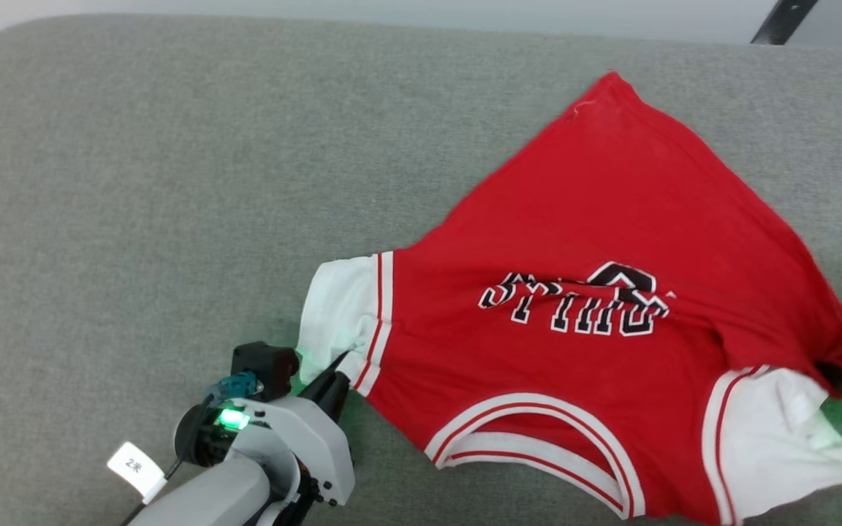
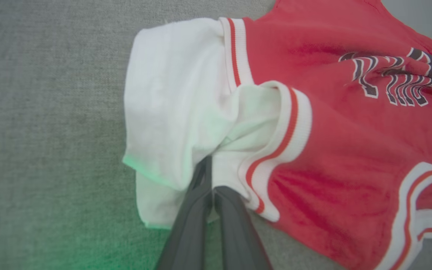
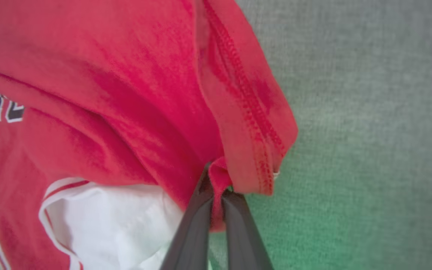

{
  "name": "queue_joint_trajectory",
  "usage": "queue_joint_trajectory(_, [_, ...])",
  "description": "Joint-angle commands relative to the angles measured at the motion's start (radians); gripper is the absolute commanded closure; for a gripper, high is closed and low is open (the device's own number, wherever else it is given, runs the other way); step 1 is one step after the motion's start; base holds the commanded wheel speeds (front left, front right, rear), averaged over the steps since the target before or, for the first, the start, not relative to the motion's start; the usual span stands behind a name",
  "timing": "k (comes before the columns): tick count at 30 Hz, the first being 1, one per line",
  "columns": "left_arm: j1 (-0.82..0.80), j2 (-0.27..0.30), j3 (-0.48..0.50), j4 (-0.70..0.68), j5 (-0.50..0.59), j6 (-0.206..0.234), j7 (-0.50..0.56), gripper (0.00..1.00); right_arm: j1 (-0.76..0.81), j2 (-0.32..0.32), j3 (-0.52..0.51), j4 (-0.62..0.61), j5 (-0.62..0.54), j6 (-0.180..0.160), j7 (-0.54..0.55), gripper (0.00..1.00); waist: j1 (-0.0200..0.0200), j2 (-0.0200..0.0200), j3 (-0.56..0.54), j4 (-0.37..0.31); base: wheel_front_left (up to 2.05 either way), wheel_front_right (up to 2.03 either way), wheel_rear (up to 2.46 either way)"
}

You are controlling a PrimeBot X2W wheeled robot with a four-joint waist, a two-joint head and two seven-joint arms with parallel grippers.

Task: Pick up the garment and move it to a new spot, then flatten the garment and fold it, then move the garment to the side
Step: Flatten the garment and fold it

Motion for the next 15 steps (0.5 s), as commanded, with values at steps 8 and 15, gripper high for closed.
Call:
queue_joint_trajectory(8, [0.02, 0.01, -0.013, -0.011, 0.0, 0.019, 0.02, 1.0, 0.146, 0.116, -0.104, -0.02, -0.103, -0.002, 0.087, 1.0, 0.0, 0.0, 0.009, -0.013, 0.0, 0.0, 0.0])
queue_joint_trajectory(15, [0.024, 0.007, -0.017, -0.008, -0.002, 0.013, 0.023, 1.0, 0.123, 0.214, -0.151, 0.056, -0.204, -0.004, 0.095, 0.0, 0.0, 0.0, -0.005, -0.018, 0.0, 0.0, 0.0])
